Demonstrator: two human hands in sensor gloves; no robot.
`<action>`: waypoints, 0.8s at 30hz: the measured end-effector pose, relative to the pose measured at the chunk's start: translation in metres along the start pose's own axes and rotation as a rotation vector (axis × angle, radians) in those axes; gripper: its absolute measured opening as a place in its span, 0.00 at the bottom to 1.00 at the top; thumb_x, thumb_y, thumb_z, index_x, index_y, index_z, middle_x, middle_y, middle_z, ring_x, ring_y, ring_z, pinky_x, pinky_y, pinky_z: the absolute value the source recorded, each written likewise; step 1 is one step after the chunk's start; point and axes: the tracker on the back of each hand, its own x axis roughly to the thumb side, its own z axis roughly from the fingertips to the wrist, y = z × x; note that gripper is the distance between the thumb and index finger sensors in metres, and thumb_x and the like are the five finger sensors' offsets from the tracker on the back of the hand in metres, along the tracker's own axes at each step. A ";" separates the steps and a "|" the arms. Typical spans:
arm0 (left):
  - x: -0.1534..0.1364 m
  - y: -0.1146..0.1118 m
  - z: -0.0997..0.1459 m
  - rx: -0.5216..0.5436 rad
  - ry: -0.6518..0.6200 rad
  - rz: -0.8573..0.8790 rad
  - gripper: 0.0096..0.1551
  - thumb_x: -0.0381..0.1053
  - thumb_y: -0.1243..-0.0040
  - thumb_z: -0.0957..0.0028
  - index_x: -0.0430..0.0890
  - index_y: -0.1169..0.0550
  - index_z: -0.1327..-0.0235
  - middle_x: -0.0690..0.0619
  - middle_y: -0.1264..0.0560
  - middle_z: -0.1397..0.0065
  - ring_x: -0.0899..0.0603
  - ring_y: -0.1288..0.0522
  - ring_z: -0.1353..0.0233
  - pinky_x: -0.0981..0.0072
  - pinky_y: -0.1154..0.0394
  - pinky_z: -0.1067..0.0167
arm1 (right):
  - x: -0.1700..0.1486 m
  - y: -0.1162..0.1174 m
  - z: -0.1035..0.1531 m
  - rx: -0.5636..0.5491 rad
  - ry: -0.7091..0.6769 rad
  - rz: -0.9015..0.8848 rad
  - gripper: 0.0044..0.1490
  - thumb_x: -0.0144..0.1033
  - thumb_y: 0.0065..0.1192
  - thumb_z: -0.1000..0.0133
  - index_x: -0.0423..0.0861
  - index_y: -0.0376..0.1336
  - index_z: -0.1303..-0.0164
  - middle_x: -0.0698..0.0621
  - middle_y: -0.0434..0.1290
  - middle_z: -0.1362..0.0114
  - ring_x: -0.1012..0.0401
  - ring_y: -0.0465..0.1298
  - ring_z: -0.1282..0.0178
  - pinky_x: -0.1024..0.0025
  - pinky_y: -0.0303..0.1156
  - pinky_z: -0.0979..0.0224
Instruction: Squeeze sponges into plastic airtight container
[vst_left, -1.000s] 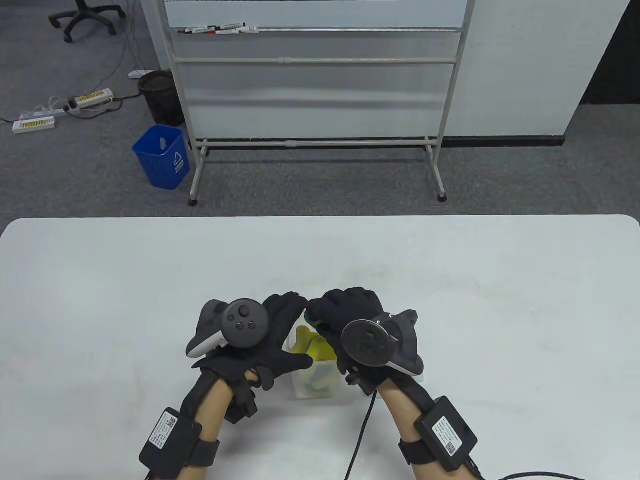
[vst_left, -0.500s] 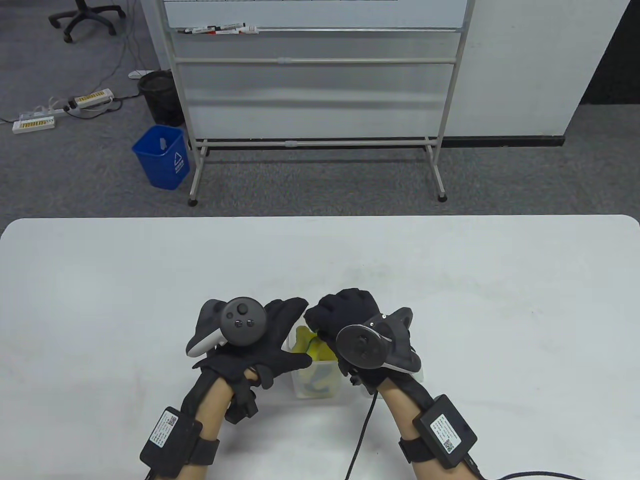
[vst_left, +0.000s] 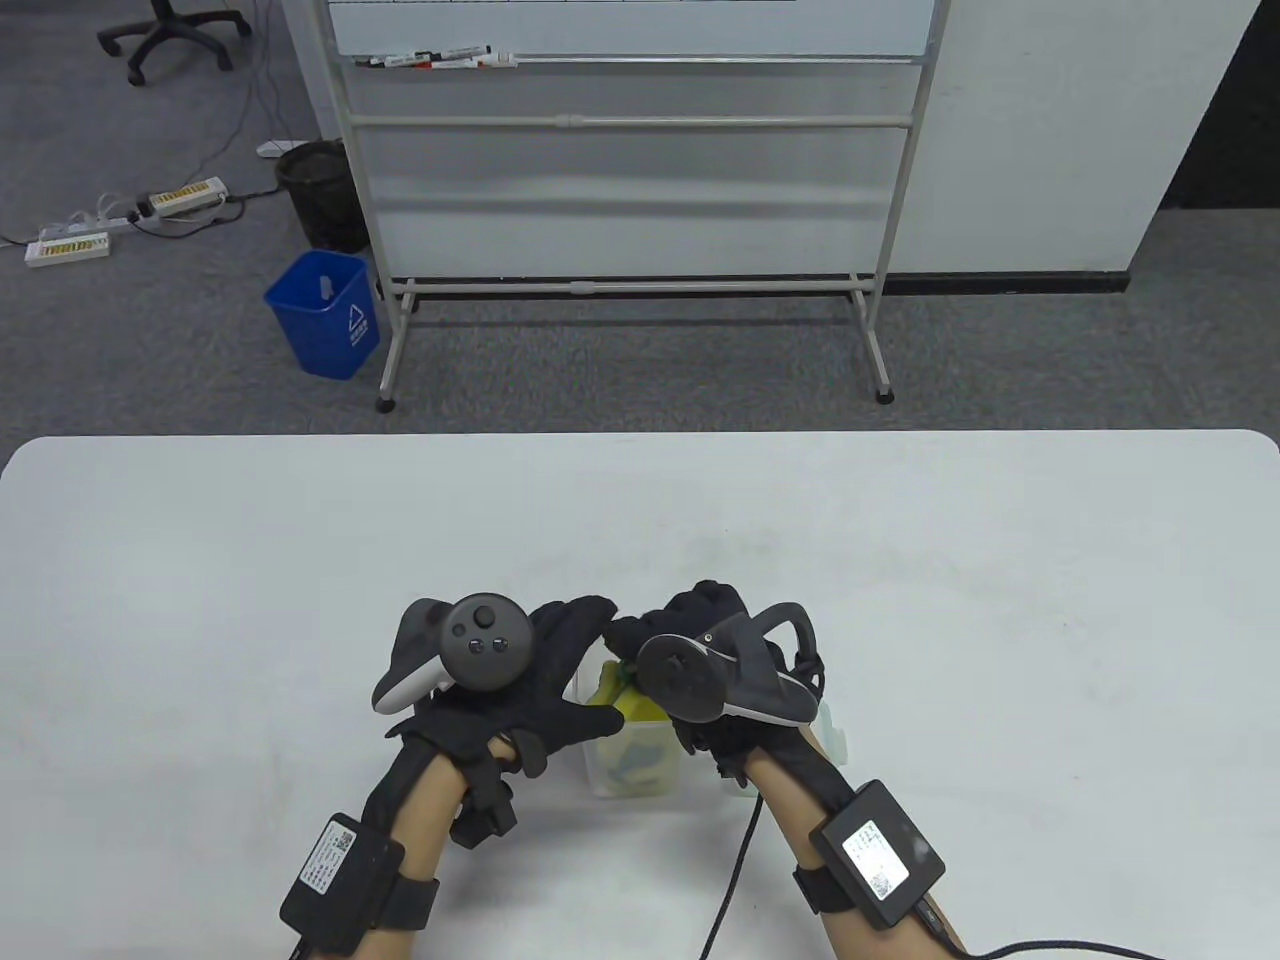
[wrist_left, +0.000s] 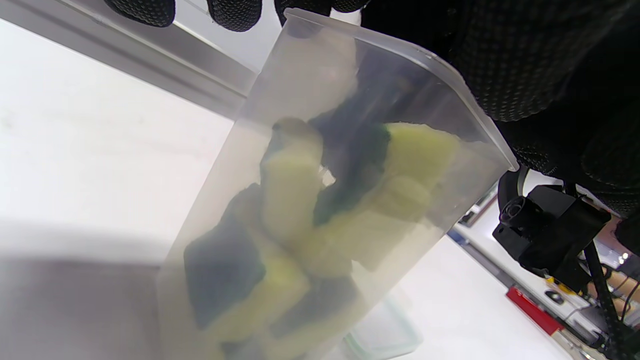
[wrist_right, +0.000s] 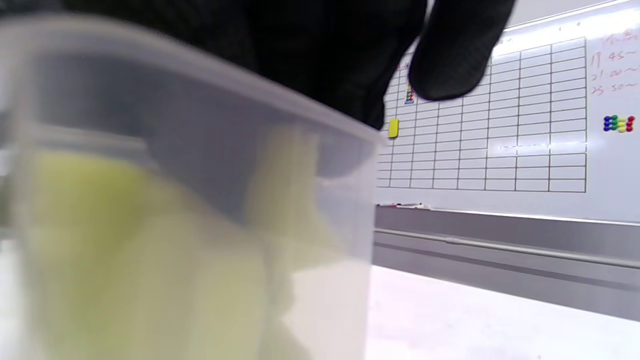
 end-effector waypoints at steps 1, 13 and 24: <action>0.000 0.000 0.000 0.000 0.000 0.001 0.59 0.70 0.36 0.52 0.53 0.53 0.18 0.49 0.51 0.10 0.34 0.51 0.13 0.28 0.46 0.23 | 0.002 0.002 -0.001 0.018 -0.003 0.019 0.33 0.41 0.82 0.58 0.60 0.72 0.40 0.58 0.85 0.43 0.58 0.84 0.40 0.43 0.67 0.23; -0.001 -0.001 -0.001 0.000 0.001 0.008 0.58 0.70 0.36 0.52 0.53 0.53 0.18 0.49 0.51 0.10 0.33 0.50 0.13 0.29 0.45 0.23 | 0.010 0.012 -0.015 0.228 0.004 0.107 0.24 0.45 0.82 0.57 0.58 0.78 0.50 0.59 0.87 0.43 0.58 0.83 0.39 0.44 0.67 0.24; -0.002 -0.001 -0.001 -0.002 0.002 0.017 0.58 0.70 0.37 0.52 0.53 0.53 0.18 0.50 0.52 0.10 0.33 0.50 0.13 0.29 0.45 0.23 | 0.005 0.017 -0.022 0.397 -0.003 0.058 0.26 0.51 0.72 0.52 0.52 0.81 0.49 0.58 0.75 0.28 0.58 0.73 0.35 0.46 0.64 0.23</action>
